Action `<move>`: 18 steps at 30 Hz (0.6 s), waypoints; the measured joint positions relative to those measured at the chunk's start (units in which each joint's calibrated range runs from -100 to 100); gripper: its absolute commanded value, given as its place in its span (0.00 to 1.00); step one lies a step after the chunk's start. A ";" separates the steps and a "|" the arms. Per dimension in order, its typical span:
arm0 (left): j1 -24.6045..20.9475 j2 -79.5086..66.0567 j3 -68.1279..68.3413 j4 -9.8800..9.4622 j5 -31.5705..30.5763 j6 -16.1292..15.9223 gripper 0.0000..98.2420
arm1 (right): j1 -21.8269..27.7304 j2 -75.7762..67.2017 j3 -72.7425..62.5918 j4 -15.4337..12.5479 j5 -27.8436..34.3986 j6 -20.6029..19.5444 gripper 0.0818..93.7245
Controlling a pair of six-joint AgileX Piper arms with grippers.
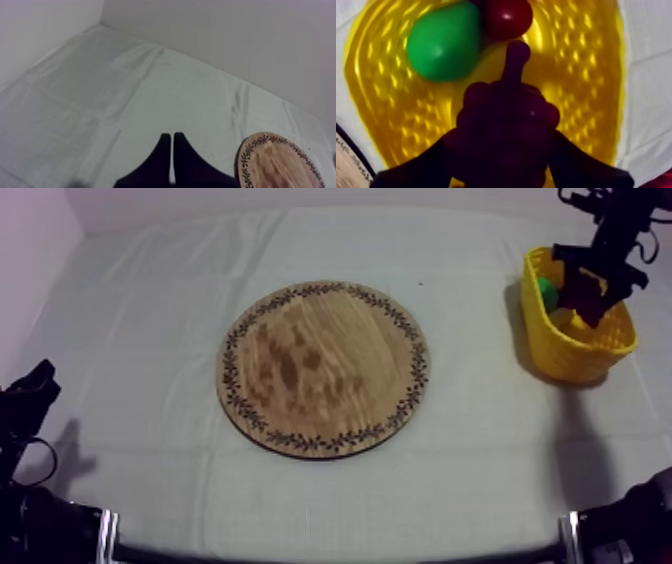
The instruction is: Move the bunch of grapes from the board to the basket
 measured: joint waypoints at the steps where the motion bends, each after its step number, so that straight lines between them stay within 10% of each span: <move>1: 0.00 0.00 0.00 0.00 0.00 0.00 0.00 | 0.00 0.73 -0.44 0.00 0.02 0.00 0.64; 18: 0.00 0.00 0.00 0.00 0.00 0.00 0.00 | 0.09 -9.17 1.08 0.03 -2.93 1.43 0.55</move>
